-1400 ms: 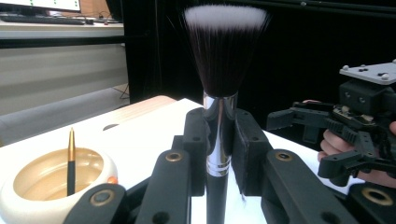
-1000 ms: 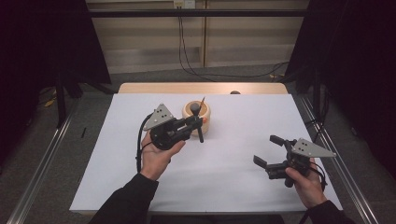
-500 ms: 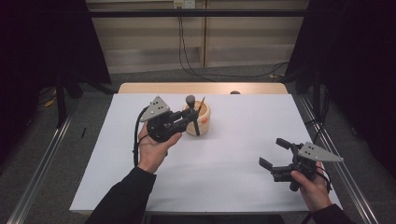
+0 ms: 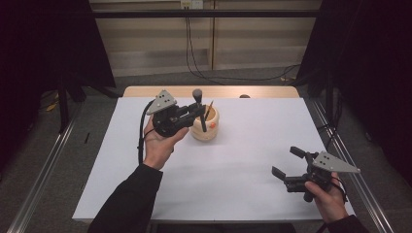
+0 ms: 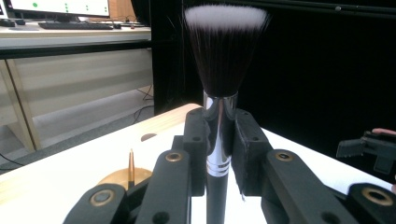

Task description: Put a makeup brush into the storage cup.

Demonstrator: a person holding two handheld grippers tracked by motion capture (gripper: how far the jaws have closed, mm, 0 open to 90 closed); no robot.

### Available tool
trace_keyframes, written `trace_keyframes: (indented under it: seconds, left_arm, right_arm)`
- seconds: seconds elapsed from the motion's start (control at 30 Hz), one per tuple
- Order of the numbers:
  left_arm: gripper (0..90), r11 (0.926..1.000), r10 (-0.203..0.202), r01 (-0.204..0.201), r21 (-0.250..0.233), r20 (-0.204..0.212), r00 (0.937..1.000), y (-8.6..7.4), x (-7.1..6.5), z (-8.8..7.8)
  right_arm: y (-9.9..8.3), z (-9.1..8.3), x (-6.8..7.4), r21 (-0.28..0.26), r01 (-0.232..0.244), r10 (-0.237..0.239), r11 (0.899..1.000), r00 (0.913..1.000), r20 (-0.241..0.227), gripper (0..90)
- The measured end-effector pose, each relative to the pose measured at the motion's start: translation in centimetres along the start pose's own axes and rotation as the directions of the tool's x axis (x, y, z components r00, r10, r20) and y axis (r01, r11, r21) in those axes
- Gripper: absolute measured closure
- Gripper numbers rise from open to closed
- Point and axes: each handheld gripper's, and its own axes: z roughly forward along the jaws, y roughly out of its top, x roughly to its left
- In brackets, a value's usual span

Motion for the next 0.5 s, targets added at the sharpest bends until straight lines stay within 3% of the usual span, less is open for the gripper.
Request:
trace_keyframes:
  seconds: [0.07, 0.2, 0.27, 0.5]
  left_arm:
    - [77.5, 1.0, -0.001, 0.001, 0.0, 0.009, 1.0, 0.3, 0.2, 0.1]
    - [77.5, 1.0, -0.005, 0.005, -0.002, -0.015, 0.9999, 0.8, 0.7, 0.5]
    - [77.5, 1.0, -0.008, 0.008, -0.002, -0.001, 1.0, 0.9, 1.1, 0.6]
    - [77.5, 0.9999, -0.011, 0.011, -0.002, -0.036, 0.9993, 1.0, 2.1, 1.3]
  right_arm:
    - [-0.1, 0.0, 0.1, -0.002, -0.001, 0.001, 1.0, 1.0, 0.0, 0.0]
    - [-0.2, 0.1, 0.1, 0.002, -0.001, 0.001, 1.0, 1.0, -0.005, 0.0]
    - [-0.2, 0.1, 0.2, -0.004, 0.004, -0.004, 1.0, 1.0, 0.004, 0.0]
    - [-0.4, 0.2, 0.0, 0.0, 0.003, -0.003, 1.0, 1.0, 0.001, 0.1]
